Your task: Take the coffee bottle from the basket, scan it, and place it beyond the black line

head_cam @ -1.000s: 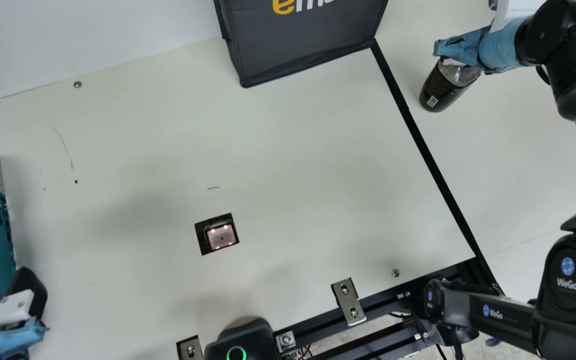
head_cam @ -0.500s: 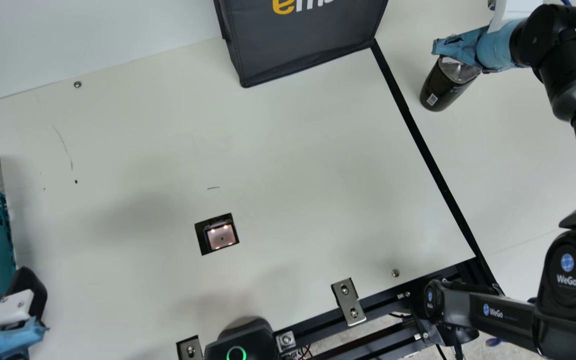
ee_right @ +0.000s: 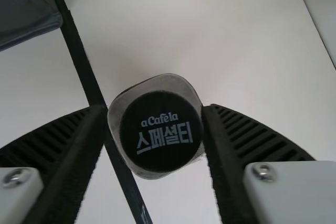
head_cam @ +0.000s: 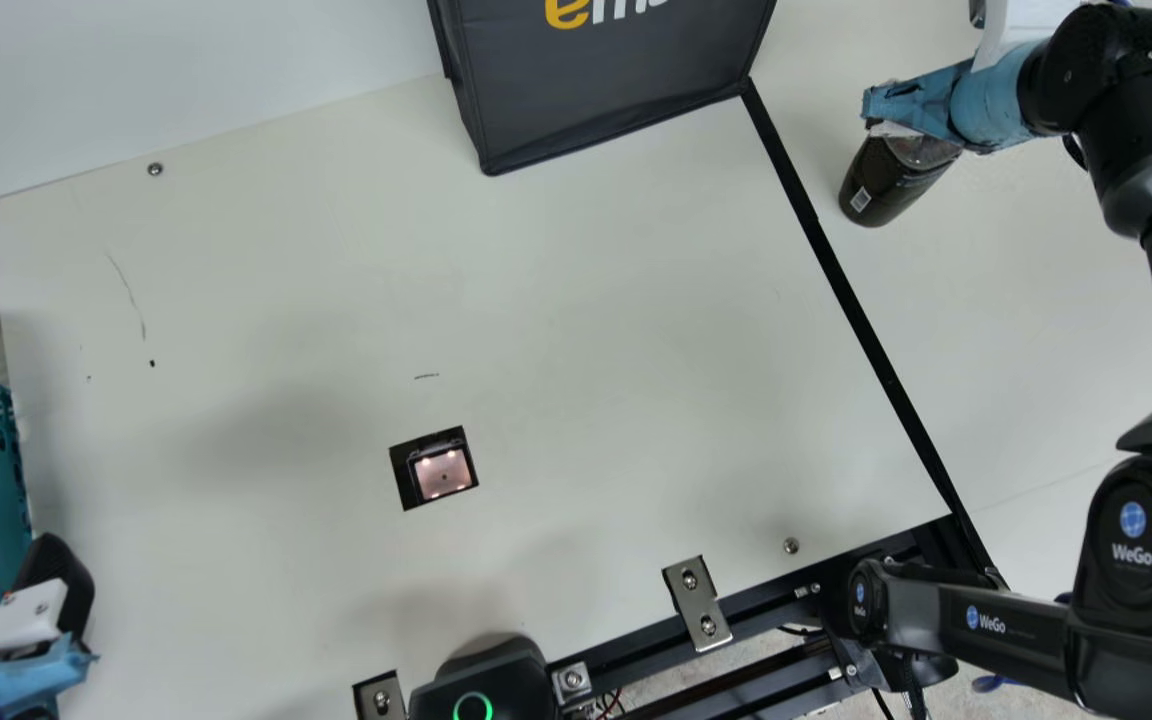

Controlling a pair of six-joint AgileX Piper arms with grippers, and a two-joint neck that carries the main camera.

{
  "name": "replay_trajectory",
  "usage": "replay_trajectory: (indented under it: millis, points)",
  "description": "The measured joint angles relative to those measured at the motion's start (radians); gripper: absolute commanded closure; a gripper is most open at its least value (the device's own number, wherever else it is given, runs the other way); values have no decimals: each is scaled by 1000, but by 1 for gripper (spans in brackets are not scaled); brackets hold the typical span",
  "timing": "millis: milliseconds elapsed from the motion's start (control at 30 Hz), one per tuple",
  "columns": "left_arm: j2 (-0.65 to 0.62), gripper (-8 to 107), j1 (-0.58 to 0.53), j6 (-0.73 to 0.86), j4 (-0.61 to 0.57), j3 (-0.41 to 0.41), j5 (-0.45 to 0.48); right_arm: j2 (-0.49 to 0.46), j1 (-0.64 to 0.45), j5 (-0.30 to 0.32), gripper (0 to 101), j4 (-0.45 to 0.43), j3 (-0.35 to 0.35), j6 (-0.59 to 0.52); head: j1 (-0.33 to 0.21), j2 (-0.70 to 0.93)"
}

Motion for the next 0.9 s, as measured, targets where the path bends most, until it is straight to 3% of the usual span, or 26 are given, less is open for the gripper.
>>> replay_trajectory:
  millis: [100, 600, 900]
  points:
    - [0, 9, 0, 0, 0, 0, 0, -1, 1, -2, 11, 0, -7, 0, -2, 0]
    - [0, 9, 0, 0, 0, 0, 0, -42, 26, 21, 11, -1, -53, 13, 0, 0]
    - [0, 9, 0, 0, 0, 0, 0, -100, 63, 34, 11, 2, -32, 23, 0, 0]
